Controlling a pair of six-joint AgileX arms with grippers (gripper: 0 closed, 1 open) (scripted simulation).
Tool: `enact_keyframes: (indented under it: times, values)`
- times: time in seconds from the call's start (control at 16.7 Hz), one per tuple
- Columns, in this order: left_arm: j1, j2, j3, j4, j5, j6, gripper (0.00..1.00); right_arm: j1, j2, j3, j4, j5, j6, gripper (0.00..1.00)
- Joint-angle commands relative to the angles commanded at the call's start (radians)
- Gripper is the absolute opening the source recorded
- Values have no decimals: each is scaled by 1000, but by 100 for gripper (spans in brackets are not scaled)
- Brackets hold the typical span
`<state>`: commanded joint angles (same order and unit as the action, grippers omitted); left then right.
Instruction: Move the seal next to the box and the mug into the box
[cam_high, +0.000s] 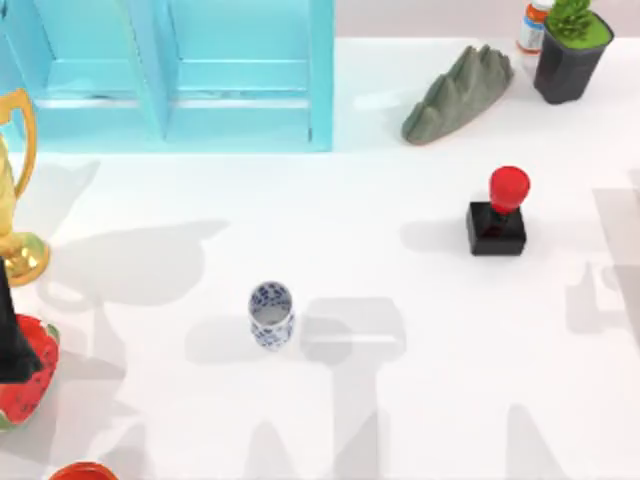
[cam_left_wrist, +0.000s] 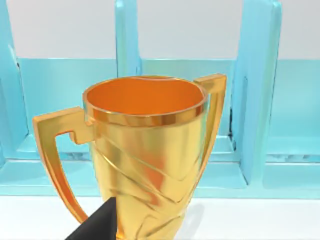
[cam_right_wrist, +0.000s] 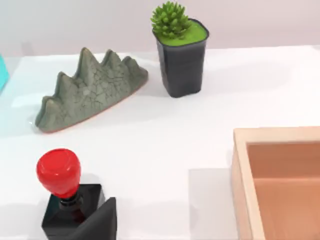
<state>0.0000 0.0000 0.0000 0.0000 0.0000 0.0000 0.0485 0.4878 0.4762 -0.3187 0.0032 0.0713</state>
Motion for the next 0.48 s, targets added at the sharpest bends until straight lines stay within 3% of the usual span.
enact_keyframes:
  times: [0.48]
  values:
    - [0, 0, 0, 0, 0, 0, 100, 96, 784, 734, -509, 3, 116, 100]
